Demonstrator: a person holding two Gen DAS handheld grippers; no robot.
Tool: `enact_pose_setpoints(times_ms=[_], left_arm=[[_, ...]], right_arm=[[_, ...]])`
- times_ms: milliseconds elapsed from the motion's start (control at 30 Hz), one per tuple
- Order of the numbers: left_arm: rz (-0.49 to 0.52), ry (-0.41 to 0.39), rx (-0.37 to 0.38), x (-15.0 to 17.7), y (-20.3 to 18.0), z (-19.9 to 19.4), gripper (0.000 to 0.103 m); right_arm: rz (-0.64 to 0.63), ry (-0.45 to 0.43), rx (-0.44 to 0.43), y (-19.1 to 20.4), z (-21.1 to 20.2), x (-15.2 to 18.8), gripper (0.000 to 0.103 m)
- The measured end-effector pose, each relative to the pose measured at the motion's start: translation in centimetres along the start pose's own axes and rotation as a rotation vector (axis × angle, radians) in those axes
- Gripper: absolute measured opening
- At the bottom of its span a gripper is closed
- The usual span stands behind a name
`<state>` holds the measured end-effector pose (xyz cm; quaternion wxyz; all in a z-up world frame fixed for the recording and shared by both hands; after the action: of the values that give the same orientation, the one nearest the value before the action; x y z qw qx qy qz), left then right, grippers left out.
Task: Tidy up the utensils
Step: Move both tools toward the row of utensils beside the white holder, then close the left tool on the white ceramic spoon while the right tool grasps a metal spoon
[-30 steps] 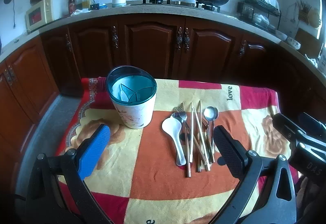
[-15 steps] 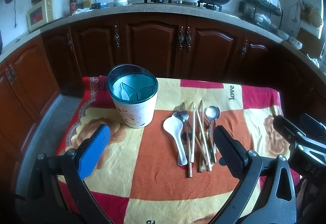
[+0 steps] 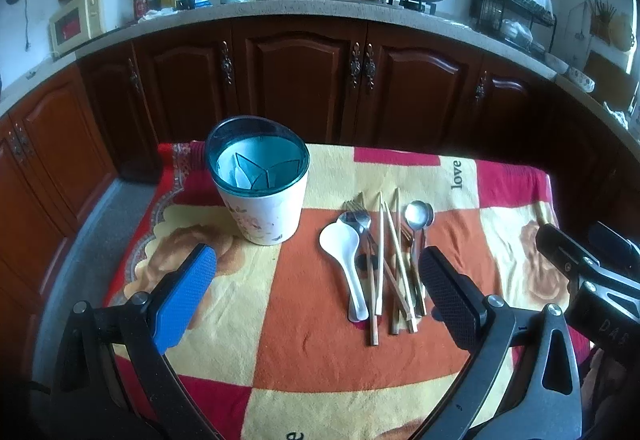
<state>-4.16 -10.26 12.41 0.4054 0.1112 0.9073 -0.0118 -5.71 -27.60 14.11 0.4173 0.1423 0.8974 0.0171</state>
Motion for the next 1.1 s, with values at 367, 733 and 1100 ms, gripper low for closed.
enact_pose_setpoints(times_ms=[367, 733, 1100], left_arm=[[0.012, 0.015, 0.000, 0.3, 0.0, 1.2, 0.102], [0.009, 0.087, 0.040, 2.2, 0.6, 4.7, 0.095], [-0.045, 0.151, 0.137, 3.6, -0.2, 10.0, 0.071]], right_arm=[[-0.007, 0.019, 0.008, -0.3, 1.3, 0.3, 0.094], [-0.039, 0.101, -0.053, -0.8, 5.8, 1.5, 0.093], [0.056, 0.248, -0.194, -0.7, 14.0, 2.7, 0.059]])
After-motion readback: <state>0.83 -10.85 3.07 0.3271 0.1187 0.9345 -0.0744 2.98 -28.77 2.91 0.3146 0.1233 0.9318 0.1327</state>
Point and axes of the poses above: each gripper's, at about its wrist camera, not at the fingertips, and z roughly the way its jaws point, y to its left, x to its underside, the point moved 9 cm from there along z, roughly the way its jaws point, and after that the axes turned 10 degrees about z, right-handed, at the moved point
